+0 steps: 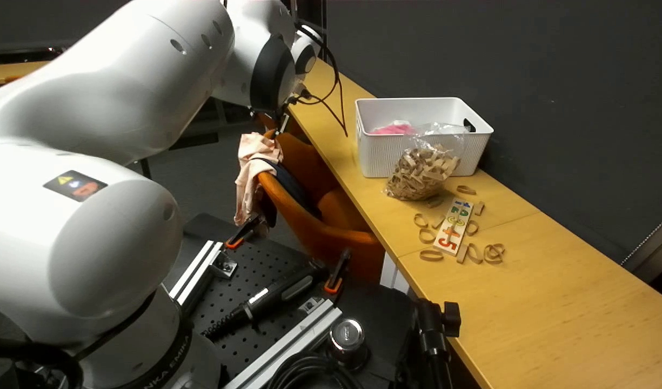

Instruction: Put the peach and blue shirts in the basket

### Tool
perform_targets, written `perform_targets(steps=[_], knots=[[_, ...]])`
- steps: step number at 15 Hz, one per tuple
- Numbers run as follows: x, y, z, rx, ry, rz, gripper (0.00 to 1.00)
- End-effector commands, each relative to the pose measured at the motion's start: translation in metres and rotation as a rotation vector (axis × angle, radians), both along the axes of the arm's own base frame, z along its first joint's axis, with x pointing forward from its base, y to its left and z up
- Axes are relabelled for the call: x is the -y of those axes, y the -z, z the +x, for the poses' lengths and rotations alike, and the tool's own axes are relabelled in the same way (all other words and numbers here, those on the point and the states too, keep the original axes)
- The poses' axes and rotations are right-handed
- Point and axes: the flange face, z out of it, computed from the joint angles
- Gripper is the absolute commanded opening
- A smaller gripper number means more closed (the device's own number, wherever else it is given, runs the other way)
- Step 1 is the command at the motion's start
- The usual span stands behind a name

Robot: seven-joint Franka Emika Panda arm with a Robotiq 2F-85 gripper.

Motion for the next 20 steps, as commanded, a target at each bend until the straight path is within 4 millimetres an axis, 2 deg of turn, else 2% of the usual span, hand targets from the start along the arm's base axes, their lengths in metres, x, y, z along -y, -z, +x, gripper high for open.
perform_targets(steps=[1,4,8,9,10,12,17,20], knots=[[0.011,0.029,-0.005,-0.147,0.111,-0.027,1.0],[0.012,0.052,-0.01,-0.202,0.143,-0.03,1.0],[0.009,0.069,-0.016,-0.272,0.187,-0.022,1.0],[0.007,0.071,-0.017,-0.288,0.209,-0.024,0.95],[0.005,0.072,-0.017,-0.3,0.227,-0.027,0.72],[0.005,0.072,-0.015,-0.314,0.272,-0.045,0.69],[0.007,0.064,-0.011,-0.323,0.341,-0.069,0.3],[0.007,0.049,-0.005,-0.303,0.359,-0.069,0.08]])
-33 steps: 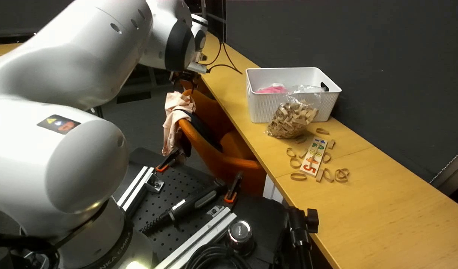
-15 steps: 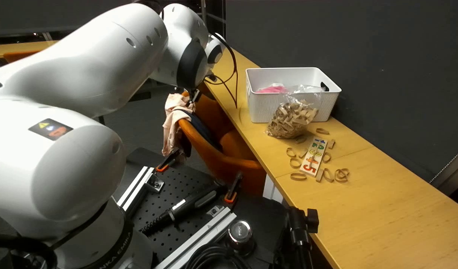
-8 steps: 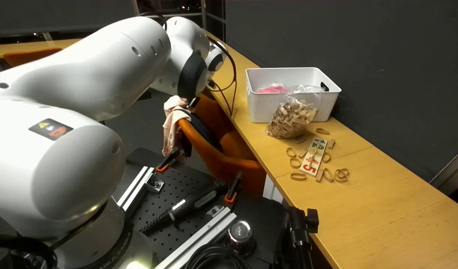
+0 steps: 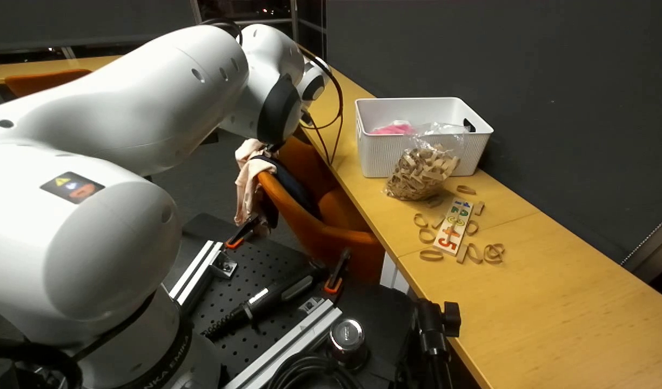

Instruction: Put the peach and blue shirts in the basket

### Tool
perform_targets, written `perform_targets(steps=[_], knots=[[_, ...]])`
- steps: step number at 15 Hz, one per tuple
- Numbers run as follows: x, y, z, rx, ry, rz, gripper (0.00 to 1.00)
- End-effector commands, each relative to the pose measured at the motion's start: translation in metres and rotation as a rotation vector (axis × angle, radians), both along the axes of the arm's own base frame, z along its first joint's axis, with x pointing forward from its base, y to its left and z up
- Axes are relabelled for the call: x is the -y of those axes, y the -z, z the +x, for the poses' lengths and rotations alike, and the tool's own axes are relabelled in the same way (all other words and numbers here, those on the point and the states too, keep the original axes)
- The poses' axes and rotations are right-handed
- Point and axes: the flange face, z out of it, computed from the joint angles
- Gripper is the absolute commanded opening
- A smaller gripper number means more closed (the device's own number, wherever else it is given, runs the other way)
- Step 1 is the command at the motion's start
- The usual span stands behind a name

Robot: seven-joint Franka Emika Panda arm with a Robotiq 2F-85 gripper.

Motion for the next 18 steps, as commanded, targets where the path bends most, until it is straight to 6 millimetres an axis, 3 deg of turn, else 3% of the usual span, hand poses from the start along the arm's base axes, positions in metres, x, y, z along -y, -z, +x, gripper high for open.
perform_targets(steps=[1,4,7,14,18], knots=[[-0.008,-0.02,0.006,0.011,0.044,0.019,0.02],[0.002,-0.041,0.017,0.055,0.071,0.014,0.03],[0.024,-0.068,0.034,0.125,0.099,0.032,0.03],[0.096,-0.138,0.071,0.293,0.199,0.054,0.03],[0.129,-0.182,0.082,0.371,0.24,0.051,0.03]])
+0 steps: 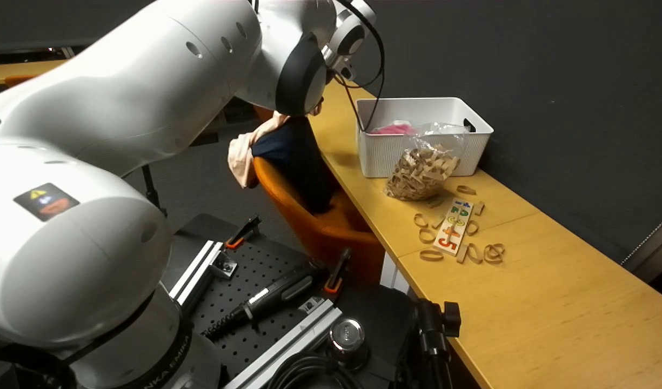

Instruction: Put the peach and blue shirts in the basket

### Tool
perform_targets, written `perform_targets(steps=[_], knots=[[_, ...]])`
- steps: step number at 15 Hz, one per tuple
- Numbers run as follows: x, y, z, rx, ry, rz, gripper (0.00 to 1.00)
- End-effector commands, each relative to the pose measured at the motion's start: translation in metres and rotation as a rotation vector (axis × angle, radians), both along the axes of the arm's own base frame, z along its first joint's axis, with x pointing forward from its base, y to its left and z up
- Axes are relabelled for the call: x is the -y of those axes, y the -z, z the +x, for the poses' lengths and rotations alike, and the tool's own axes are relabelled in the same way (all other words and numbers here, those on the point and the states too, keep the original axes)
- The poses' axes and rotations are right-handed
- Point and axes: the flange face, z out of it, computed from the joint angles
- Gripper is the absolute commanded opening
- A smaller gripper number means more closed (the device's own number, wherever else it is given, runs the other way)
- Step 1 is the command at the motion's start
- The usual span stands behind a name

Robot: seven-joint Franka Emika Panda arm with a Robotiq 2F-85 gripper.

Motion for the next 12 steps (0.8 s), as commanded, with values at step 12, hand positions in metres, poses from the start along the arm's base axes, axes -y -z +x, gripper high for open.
perform_targets(steps=[12], knots=[[0.15,-0.147,-0.003,0.195,0.271,-0.04,0.03]])
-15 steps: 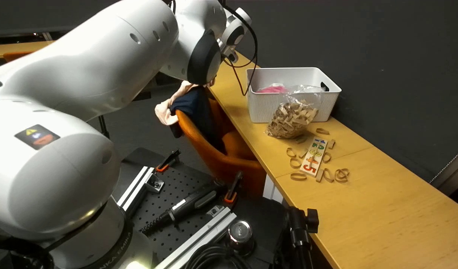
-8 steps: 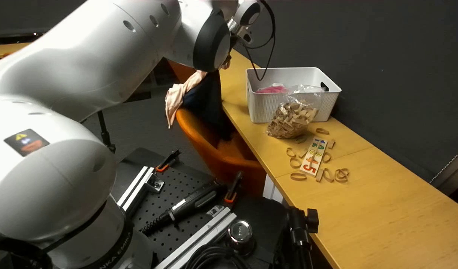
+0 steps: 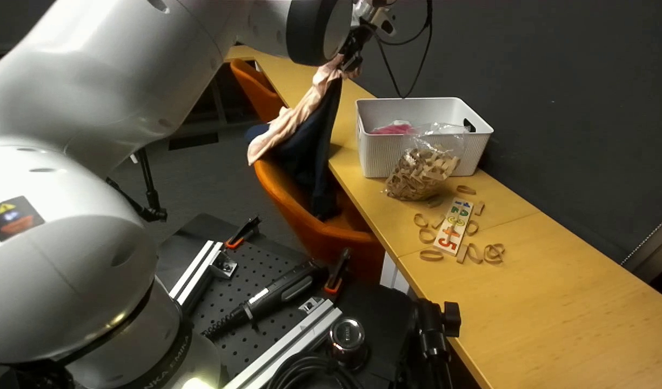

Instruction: Put the peach and blue shirts in the basket

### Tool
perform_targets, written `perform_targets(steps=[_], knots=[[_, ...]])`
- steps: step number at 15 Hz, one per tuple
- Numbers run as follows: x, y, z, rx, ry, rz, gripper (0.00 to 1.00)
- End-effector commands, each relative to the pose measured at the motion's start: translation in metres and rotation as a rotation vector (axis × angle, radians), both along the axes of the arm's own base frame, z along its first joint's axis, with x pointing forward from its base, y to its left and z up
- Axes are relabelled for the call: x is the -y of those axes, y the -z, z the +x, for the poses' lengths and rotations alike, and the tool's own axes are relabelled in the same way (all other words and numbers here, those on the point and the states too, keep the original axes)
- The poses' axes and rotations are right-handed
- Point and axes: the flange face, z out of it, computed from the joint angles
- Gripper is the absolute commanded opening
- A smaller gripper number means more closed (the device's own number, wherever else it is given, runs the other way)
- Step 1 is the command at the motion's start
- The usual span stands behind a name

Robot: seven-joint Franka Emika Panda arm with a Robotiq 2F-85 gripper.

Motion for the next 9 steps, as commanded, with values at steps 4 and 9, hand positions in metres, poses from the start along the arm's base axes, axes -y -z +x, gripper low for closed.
perform_targets(steps=[4,9], knots=[[0.096,-0.055,-0.042,0.032,0.198,-0.044,0.03],[0.152,-0.11,-0.093,0.052,0.329,-0.073,0.03]])
